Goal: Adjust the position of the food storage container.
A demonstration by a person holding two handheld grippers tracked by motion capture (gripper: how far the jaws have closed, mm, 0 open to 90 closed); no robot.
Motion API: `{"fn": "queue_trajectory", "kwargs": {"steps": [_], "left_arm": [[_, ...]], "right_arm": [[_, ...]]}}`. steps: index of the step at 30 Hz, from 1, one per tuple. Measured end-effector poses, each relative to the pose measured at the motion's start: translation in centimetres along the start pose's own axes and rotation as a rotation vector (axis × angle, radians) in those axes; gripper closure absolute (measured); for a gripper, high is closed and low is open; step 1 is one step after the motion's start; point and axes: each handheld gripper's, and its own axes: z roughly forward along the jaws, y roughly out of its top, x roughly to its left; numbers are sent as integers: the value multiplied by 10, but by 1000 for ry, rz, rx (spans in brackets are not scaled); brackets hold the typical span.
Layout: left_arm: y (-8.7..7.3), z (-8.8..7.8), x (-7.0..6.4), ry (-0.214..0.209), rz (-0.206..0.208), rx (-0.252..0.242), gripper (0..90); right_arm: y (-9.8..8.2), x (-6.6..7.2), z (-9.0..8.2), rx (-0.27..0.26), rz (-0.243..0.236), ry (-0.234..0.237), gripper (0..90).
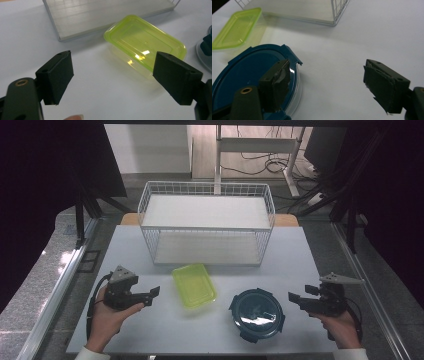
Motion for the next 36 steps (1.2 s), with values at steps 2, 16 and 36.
{"fn": "queue_trajectory", "kwargs": {"steps": [2, 16, 36], "left_arm": [[0, 1, 1, -7, -1, 2, 167], [-4, 2, 4, -29, -28, 20, 175], [-5, 4, 3, -26, -13, 63, 171]], "right_arm": [[0, 0, 1, 4, -4, -3, 223], [0, -5, -3, 20, 3, -49, 233], [18, 7, 12, 108, -62, -72, 351]]}}
